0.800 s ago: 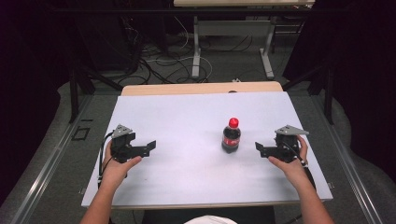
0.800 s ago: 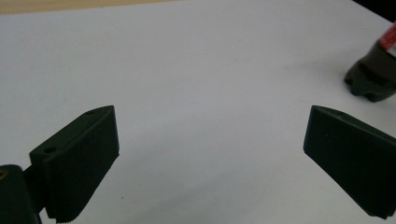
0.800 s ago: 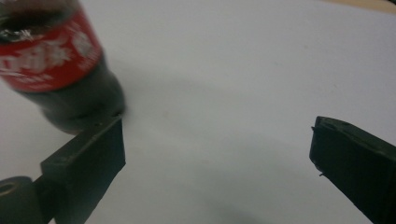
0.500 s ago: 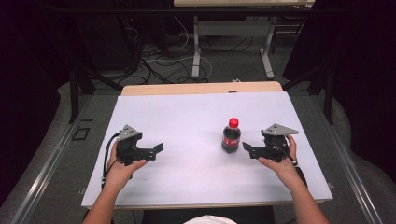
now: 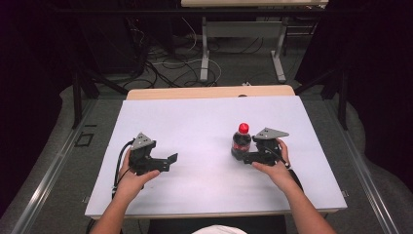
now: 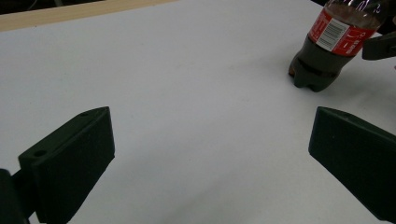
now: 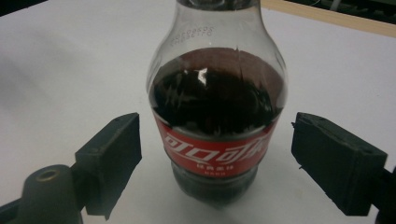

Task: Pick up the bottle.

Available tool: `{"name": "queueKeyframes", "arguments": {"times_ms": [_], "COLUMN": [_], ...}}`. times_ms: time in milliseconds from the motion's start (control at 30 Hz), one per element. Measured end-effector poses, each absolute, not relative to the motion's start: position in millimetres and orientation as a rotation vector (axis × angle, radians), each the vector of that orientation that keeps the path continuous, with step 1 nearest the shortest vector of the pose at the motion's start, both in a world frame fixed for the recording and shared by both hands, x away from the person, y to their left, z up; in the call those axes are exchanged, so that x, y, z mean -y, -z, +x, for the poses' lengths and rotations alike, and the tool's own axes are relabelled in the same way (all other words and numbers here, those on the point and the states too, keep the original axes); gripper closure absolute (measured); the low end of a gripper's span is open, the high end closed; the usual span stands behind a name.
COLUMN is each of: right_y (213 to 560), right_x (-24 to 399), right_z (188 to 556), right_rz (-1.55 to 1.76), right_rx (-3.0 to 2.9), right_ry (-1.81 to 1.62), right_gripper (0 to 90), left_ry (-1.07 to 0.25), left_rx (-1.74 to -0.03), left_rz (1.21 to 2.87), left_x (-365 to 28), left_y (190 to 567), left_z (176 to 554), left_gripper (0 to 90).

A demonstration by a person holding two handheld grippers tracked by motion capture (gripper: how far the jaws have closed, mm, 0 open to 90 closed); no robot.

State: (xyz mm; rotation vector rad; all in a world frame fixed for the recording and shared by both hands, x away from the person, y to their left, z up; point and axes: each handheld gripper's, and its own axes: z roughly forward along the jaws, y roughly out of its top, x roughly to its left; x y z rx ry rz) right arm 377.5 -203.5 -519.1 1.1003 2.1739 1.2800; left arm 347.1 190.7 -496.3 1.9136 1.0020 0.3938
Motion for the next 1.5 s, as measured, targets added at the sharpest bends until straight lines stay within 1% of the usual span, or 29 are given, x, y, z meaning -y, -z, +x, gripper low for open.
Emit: {"name": "queueKeyframes", "arguments": {"times_ms": [200, 267, 467, 533, 867, 1100, 1500], "right_y": [527.9, 530.5, 530.2, 529.7, 518.7, 513.0, 500.2], "right_x": [198.6, 196.7, 196.8, 195.9, 190.8, 190.9, 180.4], "right_z": [383.7, 385.6, 390.5, 391.5, 393.9, 395.4, 377.8], "right_rz": [1.109, 1.123, 1.122, 1.124, 1.084, 1.039, 0.925], "right_rx": [-2.167, -2.179, -2.189, -2.2, -2.261, -2.292, -2.373], "right_ry": [-1.278, -1.271, -1.282, -1.29, -1.169, -1.152, -1.131], "right_gripper": [18.7, 22.4, 23.7, 26.4, 27.8, 28.2, 29.6], "left_ry": [-0.387, -0.387, -0.387, -0.384, -0.392, -0.394, -0.39], "left_rx": [-1.005, -1.005, -1.011, -1.006, -1.006, -1.019, -0.993], "left_rz": [1.92, 1.926, 1.933, 1.934, 1.936, 1.929, 1.933], "left_x": [-190.1, -189.6, -189.2, -188.9, -189.5, -190.9, -187.4], "left_y": [499.5, 500.3, 501.3, 500.9, 500.8, 500.5, 495.3], "left_z": [347.9, 348.1, 348.4, 348.1, 349.0, 349.3, 346.7], "left_gripper": [0.5, 0.5, 0.5, 0.5, 0.5, 0.5, 0.6]}}
